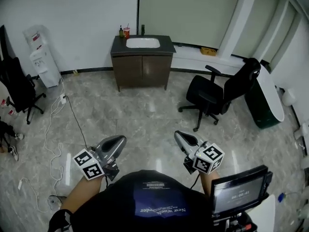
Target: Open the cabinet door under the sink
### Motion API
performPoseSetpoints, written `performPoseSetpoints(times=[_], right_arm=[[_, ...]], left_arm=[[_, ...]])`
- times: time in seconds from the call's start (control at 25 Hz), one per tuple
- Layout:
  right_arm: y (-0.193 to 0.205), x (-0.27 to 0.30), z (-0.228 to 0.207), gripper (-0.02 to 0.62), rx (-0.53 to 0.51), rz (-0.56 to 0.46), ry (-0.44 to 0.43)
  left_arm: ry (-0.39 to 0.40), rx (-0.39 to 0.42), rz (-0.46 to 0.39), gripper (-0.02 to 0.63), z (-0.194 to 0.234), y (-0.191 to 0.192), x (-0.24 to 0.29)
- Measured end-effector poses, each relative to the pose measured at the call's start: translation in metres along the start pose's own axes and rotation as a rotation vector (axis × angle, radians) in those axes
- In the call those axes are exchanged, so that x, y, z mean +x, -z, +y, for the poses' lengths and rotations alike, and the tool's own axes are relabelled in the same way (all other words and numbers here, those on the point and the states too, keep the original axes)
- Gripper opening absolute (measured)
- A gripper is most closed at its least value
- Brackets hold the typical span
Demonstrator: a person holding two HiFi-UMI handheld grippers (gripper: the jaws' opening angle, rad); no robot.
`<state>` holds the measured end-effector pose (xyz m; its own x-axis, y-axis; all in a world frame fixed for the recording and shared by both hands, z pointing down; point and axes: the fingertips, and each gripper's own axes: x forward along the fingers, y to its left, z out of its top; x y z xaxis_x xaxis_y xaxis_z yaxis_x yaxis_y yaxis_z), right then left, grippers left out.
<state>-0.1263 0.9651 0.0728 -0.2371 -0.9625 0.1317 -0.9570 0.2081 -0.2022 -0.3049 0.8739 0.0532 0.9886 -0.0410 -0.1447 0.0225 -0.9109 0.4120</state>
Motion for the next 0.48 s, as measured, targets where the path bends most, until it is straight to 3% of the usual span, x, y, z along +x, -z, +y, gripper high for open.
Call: performPoseSetpoints(times=[0.28,0.48], right_arm=[[0.005,-0.02,-0.046,0.002,0.015,0.004,0.025],[0.011,0.007,-0.066,0.002,0.028,0.02,0.045]], left_arm=[[0.033,-0.023,0.036,0.0,-0.008,0.018,0.05],[0.048,-0.019,0.044,0.0,0.023,0.011,0.06]])
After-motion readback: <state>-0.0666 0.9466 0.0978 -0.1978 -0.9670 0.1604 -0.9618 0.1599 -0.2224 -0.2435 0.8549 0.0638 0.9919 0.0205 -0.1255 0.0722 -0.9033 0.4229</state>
